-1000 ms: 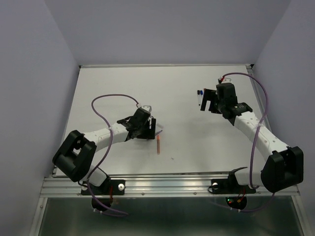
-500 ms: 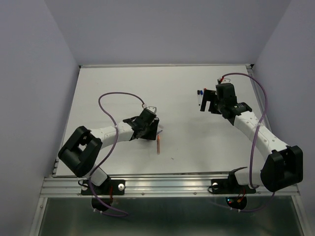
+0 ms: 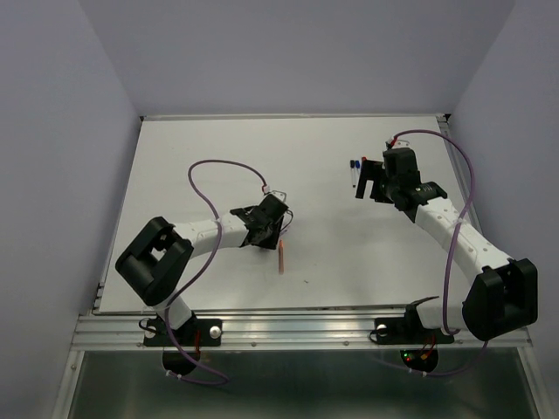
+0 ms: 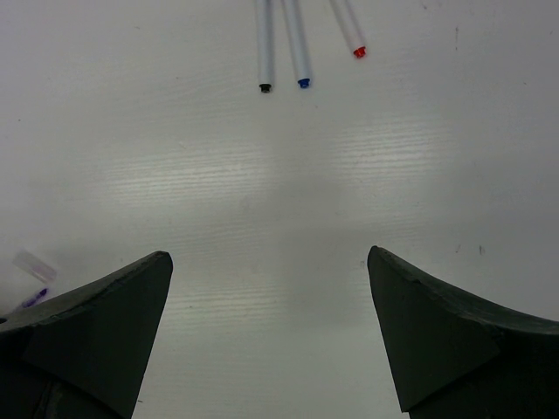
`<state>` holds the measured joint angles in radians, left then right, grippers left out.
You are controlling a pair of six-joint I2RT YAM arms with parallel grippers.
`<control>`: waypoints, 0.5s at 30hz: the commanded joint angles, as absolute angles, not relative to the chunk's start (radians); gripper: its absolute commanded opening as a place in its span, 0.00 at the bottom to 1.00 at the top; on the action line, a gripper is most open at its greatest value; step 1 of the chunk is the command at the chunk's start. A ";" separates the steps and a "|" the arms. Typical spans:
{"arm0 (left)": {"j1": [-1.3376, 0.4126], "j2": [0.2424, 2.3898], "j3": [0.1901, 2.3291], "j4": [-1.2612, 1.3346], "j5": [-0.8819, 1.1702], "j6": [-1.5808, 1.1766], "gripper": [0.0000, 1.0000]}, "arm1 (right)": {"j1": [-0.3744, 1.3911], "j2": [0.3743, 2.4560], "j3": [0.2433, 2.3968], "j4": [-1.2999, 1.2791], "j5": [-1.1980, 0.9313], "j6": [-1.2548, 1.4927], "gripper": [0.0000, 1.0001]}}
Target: Insert the pens into the pen caps
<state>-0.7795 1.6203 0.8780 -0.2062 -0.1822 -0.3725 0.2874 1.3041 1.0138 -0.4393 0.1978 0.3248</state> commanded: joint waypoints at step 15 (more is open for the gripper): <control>-0.854 1.700 0.962 -0.258 -0.255 -0.331 0.31 | 0.279 1.262 1.020 -0.434 0.195 0.319 1.00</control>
